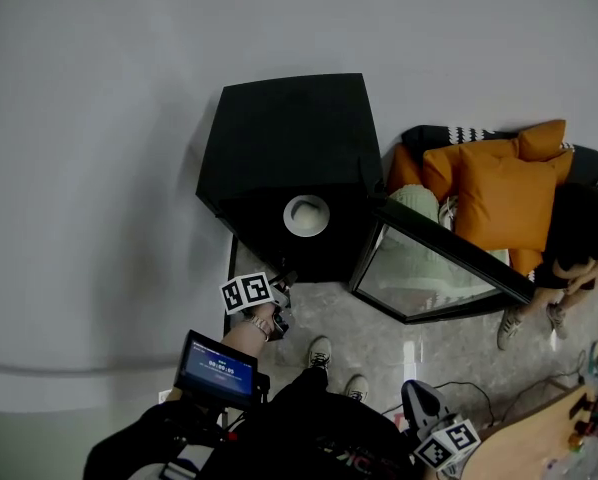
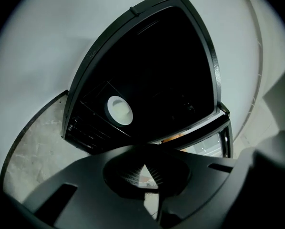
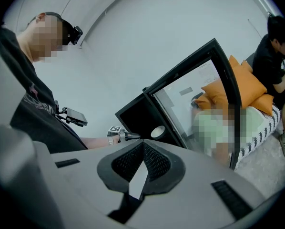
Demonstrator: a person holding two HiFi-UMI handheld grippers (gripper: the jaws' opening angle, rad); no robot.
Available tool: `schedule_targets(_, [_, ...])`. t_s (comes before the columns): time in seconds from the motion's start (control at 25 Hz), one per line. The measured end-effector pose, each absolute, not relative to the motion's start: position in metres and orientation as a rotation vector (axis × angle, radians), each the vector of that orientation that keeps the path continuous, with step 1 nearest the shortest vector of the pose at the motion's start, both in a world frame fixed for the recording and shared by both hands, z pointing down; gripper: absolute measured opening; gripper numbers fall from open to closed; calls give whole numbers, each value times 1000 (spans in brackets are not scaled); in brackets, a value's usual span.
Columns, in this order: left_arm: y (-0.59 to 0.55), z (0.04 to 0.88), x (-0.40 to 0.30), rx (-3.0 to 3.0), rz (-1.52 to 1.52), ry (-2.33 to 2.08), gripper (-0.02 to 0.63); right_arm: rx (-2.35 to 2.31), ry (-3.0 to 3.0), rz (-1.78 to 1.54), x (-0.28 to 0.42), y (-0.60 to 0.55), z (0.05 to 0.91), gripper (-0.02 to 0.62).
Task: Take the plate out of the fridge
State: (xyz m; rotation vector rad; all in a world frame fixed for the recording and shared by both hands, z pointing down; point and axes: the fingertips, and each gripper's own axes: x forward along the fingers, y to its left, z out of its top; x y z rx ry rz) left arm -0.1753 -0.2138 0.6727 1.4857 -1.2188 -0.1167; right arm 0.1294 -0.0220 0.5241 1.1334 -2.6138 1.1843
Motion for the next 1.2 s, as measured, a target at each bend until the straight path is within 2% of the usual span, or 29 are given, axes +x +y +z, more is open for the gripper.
schedule_targets(0.64, [-281,744,-220,1189,-291,-1258,3,1319,-2524,1273,117,-30,524,3])
schedule_targets(1.2, [-319,795,-231,1066,-354,-1266,5,1438,-2325,1405,113,-21,533,3])
